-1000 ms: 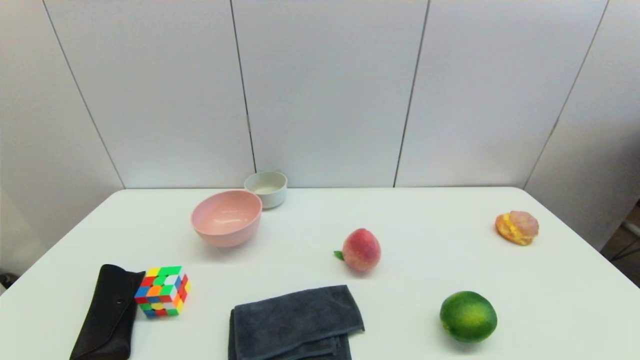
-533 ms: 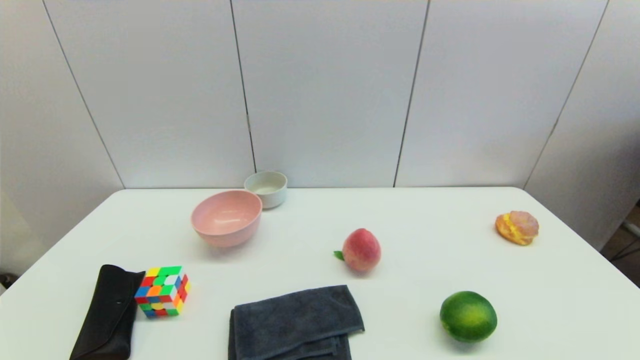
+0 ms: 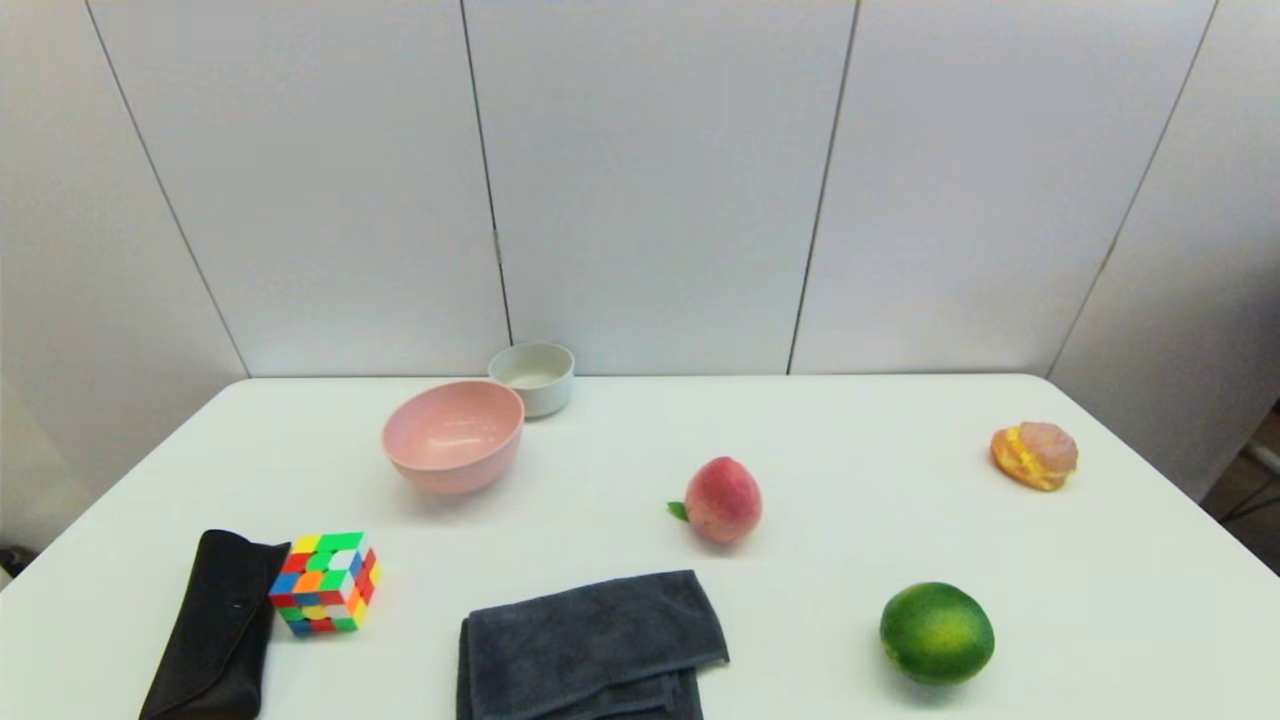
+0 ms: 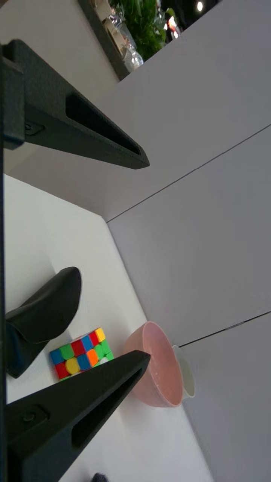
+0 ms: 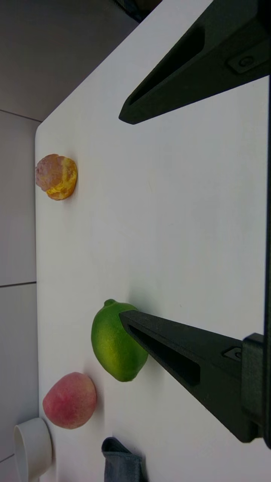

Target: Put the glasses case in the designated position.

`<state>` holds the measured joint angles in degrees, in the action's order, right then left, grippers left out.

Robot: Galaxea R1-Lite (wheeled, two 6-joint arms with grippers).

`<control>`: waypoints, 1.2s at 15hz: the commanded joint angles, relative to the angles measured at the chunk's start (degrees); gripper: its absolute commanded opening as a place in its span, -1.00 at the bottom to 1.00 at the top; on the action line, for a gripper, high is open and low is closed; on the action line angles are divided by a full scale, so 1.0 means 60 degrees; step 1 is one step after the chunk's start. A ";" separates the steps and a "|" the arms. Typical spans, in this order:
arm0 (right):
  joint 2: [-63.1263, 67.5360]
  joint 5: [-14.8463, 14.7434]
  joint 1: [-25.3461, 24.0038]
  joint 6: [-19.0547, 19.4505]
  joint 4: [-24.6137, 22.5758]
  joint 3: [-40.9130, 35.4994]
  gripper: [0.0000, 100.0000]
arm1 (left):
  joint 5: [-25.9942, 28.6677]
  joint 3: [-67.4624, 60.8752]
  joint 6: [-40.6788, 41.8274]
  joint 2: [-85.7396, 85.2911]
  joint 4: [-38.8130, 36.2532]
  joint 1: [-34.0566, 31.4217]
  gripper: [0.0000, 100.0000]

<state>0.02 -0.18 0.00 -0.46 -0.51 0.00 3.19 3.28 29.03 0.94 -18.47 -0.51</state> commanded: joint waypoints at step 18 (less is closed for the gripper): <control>0.0011 0.0001 0.0000 0.0019 -0.0003 0.0000 1.00 | -0.1367 -0.0547 -0.4296 -0.0156 0.1086 -0.0003 1.00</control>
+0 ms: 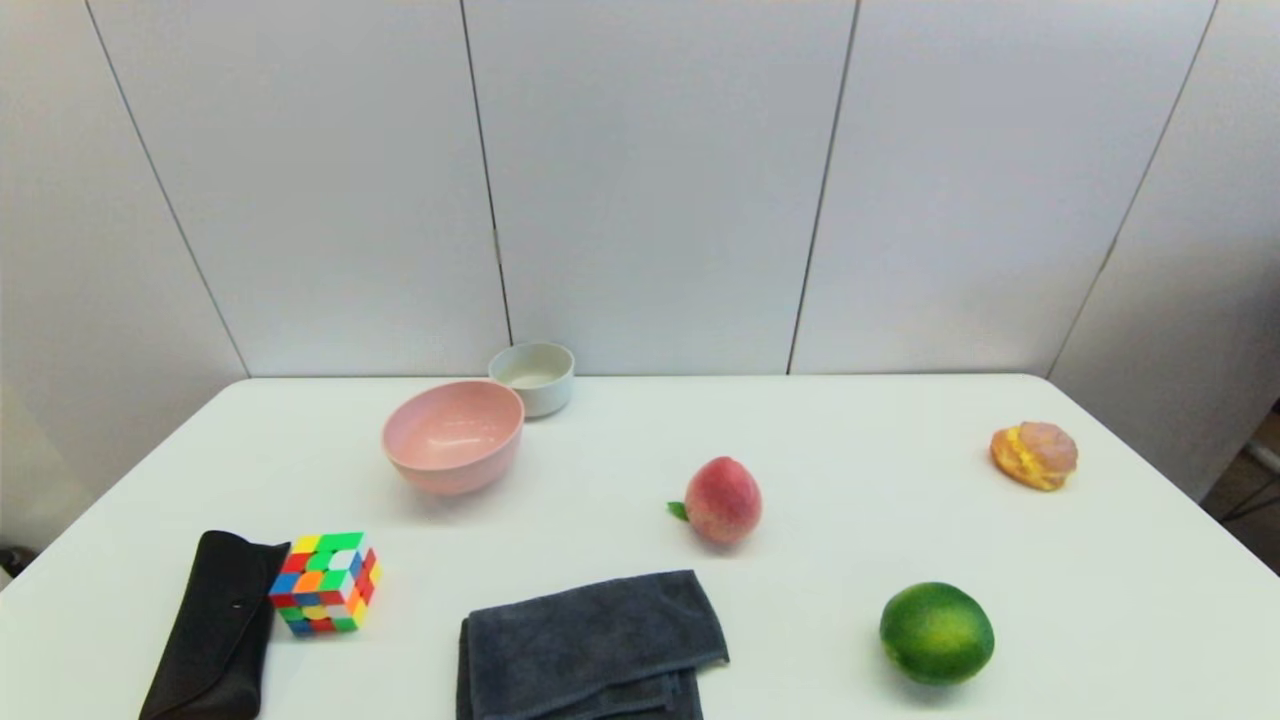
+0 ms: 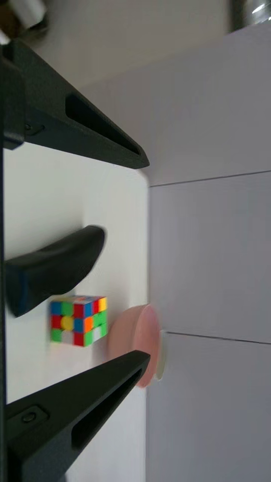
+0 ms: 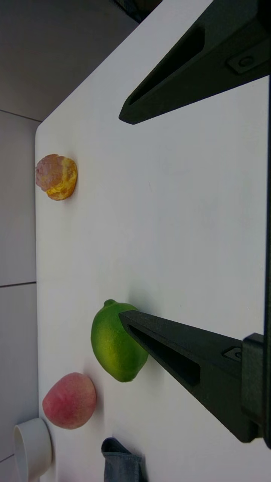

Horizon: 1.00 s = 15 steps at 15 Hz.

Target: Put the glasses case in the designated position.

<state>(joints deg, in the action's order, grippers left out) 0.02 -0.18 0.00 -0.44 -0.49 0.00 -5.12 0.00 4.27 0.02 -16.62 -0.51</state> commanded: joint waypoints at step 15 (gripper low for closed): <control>0.0011 0.0001 0.0000 0.0015 -0.0007 0.0000 1.00 | 0.0604 0.0000 -0.1092 -0.0004 0.2799 -0.0003 1.00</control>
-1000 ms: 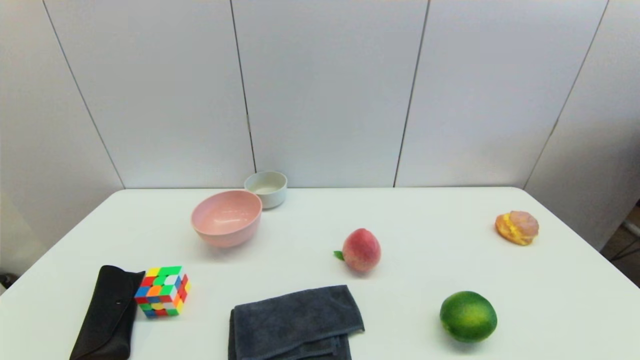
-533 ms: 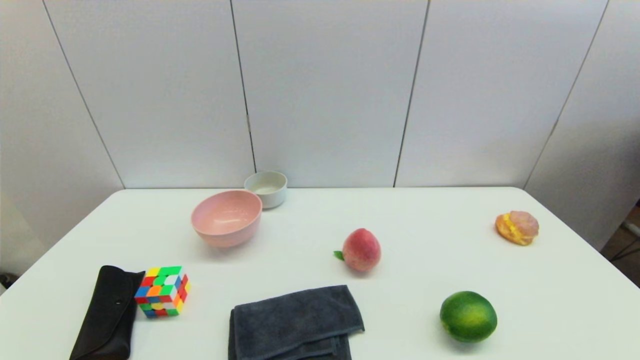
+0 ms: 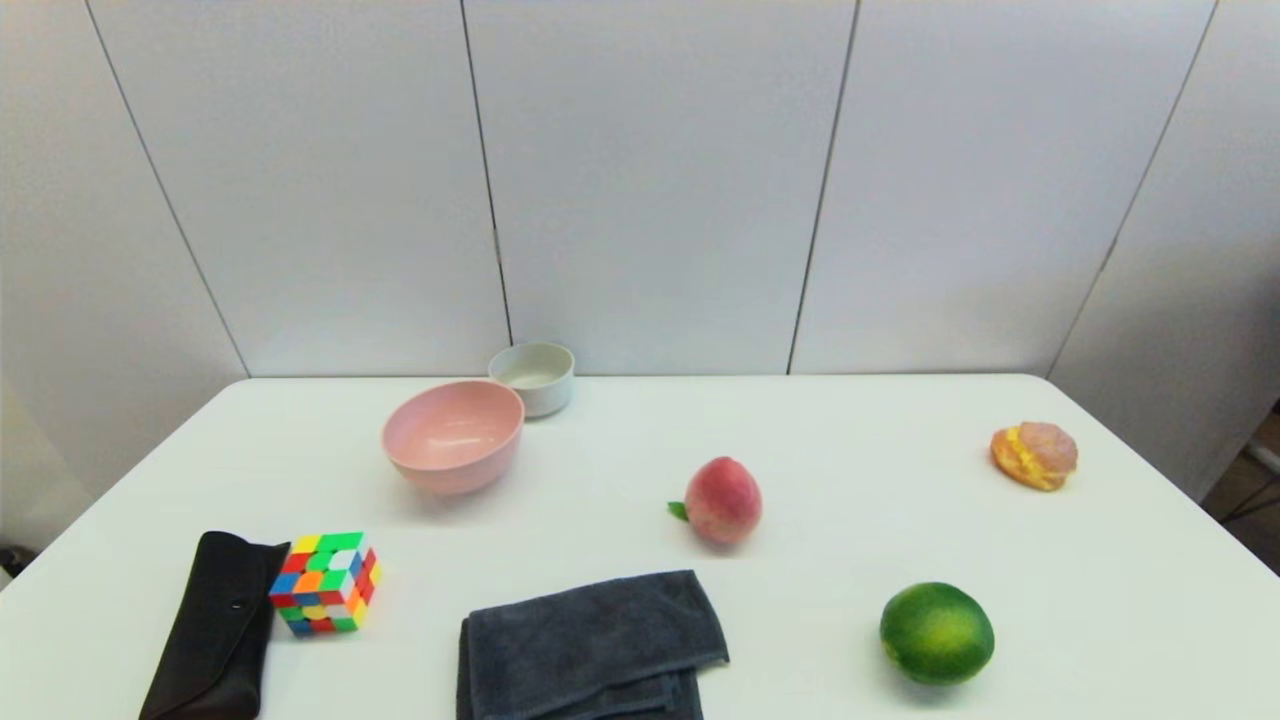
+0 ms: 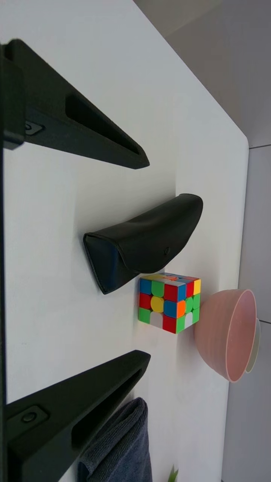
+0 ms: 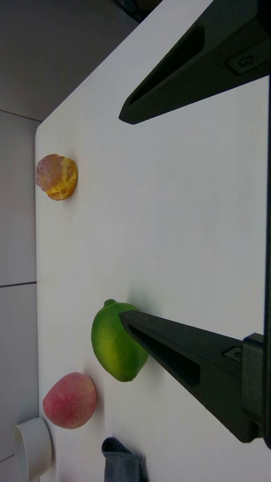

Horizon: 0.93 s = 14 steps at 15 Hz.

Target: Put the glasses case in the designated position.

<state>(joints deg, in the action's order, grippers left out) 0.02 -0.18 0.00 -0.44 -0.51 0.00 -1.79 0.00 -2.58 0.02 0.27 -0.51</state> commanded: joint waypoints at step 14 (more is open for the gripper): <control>0.0011 0.0001 0.0000 0.0015 -0.0003 0.0015 1.00 | 0.0035 0.0000 0.0006 -0.0004 -0.0015 -0.0003 1.00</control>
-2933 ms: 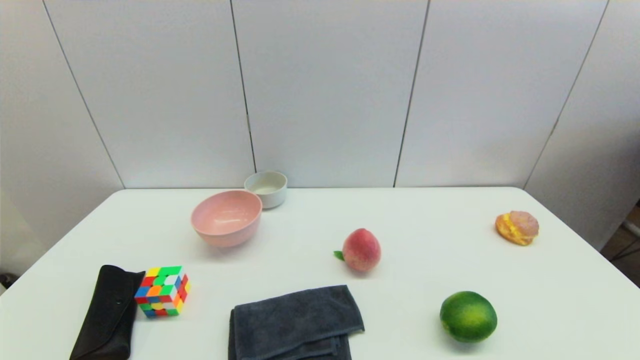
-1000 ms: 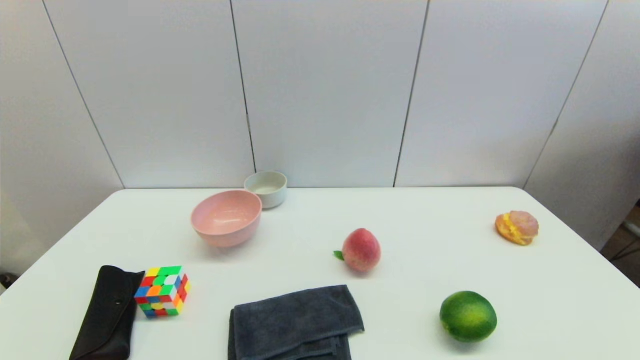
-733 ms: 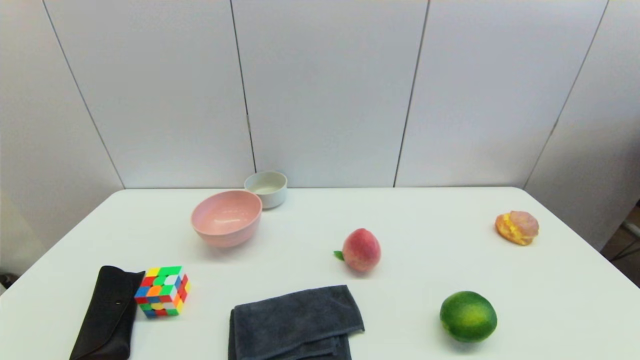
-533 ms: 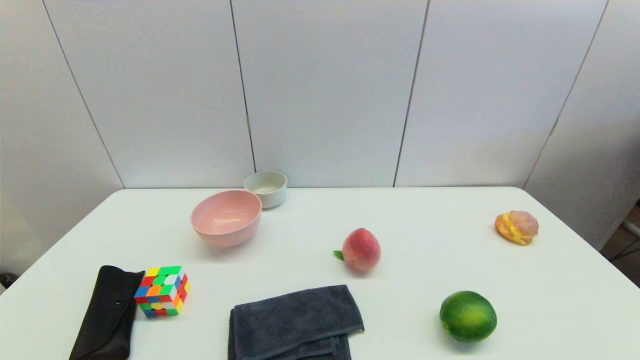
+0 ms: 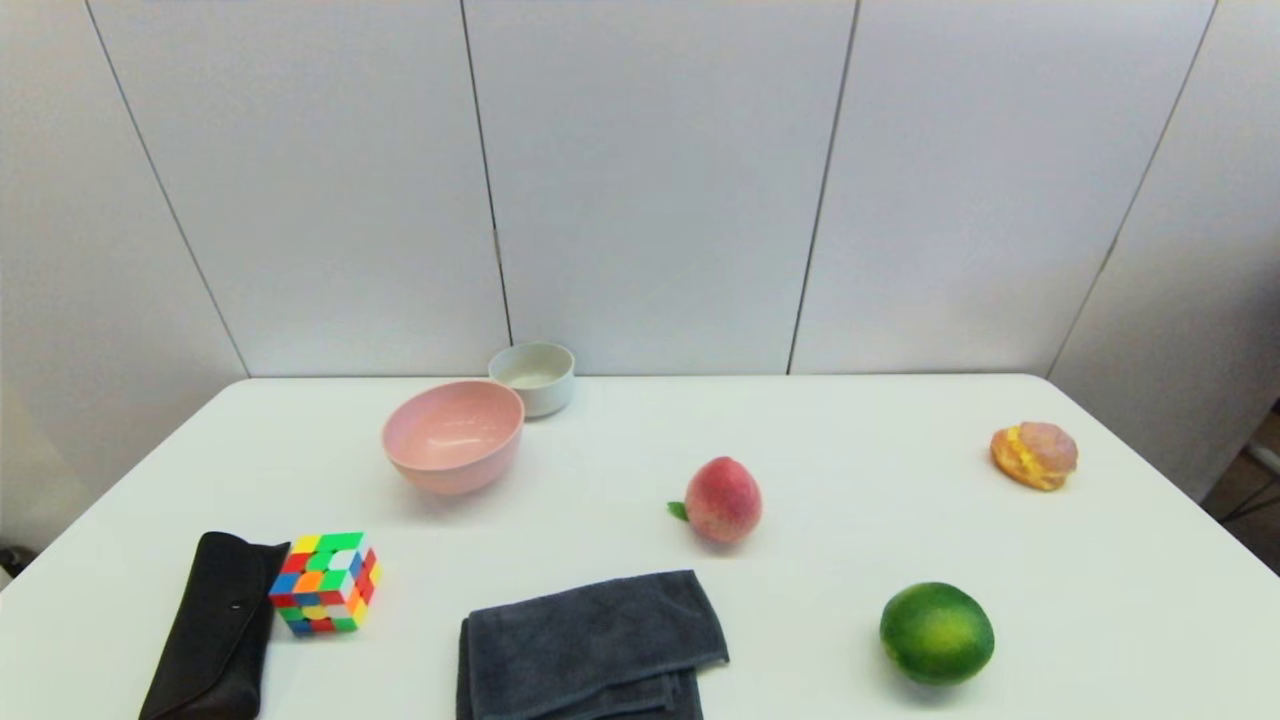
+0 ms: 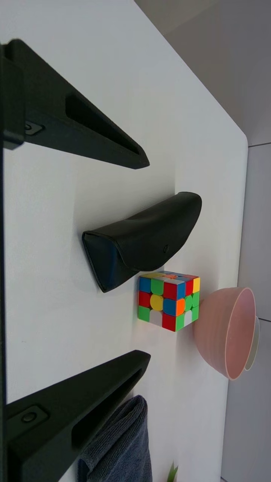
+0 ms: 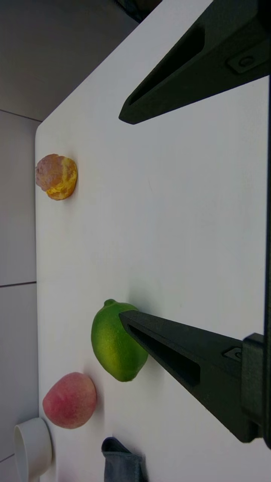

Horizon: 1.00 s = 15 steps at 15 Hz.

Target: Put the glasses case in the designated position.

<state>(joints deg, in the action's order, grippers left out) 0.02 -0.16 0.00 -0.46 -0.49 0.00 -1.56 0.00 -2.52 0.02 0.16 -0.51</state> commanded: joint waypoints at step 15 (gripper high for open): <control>0.0011 -0.0003 0.0000 0.0019 -0.0007 0.0000 1.00 | -0.0004 0.0000 -0.0004 -0.0004 0.0003 -0.0003 1.00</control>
<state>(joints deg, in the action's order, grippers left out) 0.02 -0.16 -0.02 -0.35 -0.55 0.02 -1.56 0.00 -2.50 0.02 0.18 -0.51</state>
